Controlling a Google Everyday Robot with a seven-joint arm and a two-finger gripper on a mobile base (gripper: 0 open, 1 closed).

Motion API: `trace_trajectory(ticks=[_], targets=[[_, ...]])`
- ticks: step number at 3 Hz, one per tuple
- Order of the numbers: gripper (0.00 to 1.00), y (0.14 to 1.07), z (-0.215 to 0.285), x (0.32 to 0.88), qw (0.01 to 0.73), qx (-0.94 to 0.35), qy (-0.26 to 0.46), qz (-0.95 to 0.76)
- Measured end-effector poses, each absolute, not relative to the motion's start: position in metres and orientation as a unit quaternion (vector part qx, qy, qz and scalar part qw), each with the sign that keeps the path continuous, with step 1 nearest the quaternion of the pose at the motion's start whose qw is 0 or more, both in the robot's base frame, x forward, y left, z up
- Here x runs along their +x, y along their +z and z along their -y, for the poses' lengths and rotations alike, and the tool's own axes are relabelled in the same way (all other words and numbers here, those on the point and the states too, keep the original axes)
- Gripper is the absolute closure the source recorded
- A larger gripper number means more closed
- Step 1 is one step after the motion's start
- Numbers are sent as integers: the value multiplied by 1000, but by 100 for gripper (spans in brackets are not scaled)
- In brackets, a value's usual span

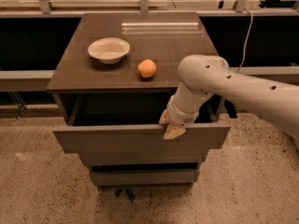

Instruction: Open top drawer

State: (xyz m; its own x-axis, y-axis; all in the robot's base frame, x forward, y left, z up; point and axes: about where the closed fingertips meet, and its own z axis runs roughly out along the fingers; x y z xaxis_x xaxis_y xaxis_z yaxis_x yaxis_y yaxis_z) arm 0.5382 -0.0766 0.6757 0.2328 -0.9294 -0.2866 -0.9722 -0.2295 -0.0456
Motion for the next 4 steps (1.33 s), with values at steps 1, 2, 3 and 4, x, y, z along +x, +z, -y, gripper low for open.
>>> trace_trajectory(ticks=[1, 2, 3, 4], targets=[[67, 681, 74, 523, 97, -777, 121, -610], [65, 695, 69, 497, 86, -772, 159, -609], [50, 717, 70, 466, 96, -765, 176, -612], [26, 719, 71, 465, 98, -764, 174, -614]])
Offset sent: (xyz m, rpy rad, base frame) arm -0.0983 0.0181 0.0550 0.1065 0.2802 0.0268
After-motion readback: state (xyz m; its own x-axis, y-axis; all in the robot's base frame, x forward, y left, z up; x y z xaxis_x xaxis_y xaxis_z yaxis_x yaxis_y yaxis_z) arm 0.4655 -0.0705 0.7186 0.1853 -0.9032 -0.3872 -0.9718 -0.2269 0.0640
